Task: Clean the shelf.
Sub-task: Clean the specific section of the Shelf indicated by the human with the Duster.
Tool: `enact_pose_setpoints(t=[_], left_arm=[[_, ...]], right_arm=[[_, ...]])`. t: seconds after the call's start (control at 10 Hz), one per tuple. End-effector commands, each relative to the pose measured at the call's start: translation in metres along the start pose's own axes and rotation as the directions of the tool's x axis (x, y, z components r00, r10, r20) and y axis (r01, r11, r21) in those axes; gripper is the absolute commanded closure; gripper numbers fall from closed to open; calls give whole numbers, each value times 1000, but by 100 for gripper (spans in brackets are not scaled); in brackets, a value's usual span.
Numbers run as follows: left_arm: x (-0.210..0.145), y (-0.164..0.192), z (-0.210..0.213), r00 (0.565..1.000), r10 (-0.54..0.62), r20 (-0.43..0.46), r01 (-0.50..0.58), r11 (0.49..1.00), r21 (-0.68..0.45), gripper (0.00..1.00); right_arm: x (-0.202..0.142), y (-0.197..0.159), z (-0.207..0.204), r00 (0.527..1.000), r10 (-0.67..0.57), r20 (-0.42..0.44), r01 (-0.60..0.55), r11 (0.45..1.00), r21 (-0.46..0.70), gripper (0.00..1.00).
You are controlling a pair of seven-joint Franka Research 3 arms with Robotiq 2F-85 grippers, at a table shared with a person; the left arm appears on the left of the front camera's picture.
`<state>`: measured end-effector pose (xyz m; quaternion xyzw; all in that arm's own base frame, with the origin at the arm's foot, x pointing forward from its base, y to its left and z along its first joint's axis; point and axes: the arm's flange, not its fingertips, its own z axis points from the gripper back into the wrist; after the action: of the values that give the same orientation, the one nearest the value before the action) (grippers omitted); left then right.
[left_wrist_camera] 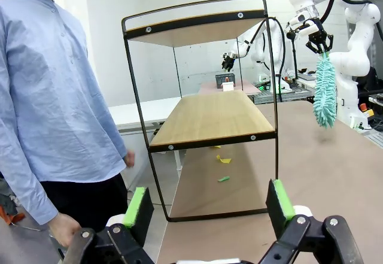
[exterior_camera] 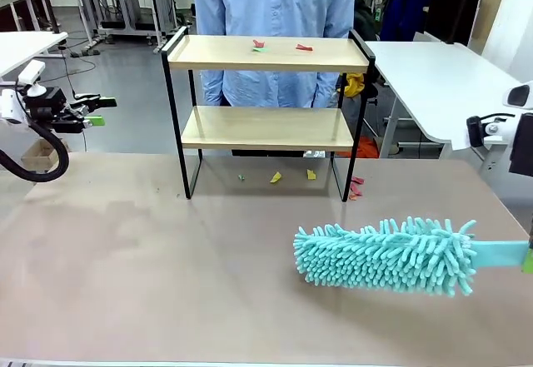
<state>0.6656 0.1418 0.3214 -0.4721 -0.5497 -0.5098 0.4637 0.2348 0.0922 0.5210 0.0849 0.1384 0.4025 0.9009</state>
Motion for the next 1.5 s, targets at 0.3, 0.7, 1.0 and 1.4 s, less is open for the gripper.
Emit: enact_pose_setpoints(t=[0.3, 0.7, 1.0, 1.4], left_arm=[[2, -3, -2, 1000, -15, 2, 15, 1000, 1, 0], [2, -3, -2, 1000, -15, 2, 15, 1000, 1, 0], [2, -3, -2, 1000, -15, 2, 15, 1000, 1, 0], [2, -3, -2, 1000, -15, 2, 15, 1000, 1, 0]], right_arm=[[-1, 2, 3, 1000, 4, 1, -4, 1000, -4, 87], [-1, 2, 3, 1000, 4, 1, -4, 1000, -4, 87], [-1, 2, 3, 1000, 4, 1, -4, 1000, -4, 87], [-1, 2, 3, 1000, 4, 1, -4, 1000, -4, 87]])
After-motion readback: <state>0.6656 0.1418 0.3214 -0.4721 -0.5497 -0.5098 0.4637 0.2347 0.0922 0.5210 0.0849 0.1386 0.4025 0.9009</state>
